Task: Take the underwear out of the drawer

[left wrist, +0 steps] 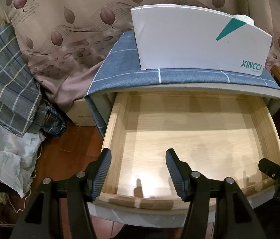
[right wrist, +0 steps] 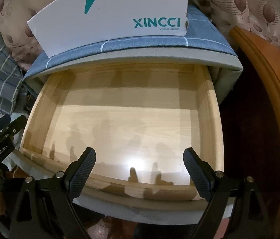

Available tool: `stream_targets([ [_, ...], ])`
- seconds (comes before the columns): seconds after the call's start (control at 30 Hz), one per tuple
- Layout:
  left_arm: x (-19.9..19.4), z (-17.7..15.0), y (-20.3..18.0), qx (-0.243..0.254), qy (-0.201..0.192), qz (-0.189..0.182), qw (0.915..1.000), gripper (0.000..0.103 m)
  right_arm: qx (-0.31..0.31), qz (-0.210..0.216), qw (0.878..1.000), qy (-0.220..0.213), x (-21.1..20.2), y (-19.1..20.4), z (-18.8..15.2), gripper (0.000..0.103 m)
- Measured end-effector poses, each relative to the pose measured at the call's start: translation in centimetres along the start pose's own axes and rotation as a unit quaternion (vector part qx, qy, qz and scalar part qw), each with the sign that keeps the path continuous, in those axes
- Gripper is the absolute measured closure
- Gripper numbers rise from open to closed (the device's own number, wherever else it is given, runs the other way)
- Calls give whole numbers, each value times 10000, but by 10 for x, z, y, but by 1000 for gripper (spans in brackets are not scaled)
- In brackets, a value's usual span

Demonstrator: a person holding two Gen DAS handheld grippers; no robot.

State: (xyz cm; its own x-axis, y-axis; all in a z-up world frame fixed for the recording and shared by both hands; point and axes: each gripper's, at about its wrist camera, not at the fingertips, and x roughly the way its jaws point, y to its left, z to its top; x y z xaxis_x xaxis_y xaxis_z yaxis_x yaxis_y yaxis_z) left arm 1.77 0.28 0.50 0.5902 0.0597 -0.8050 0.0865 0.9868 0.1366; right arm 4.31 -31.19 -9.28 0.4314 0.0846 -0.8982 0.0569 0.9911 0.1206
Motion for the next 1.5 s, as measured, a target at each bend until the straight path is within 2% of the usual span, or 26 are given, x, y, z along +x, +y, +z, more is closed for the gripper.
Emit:
stream_targets([
  [1.5,4,0,-7,119,46,-41,9999,45,97,-18,9999,97,2,1,1,15],
])
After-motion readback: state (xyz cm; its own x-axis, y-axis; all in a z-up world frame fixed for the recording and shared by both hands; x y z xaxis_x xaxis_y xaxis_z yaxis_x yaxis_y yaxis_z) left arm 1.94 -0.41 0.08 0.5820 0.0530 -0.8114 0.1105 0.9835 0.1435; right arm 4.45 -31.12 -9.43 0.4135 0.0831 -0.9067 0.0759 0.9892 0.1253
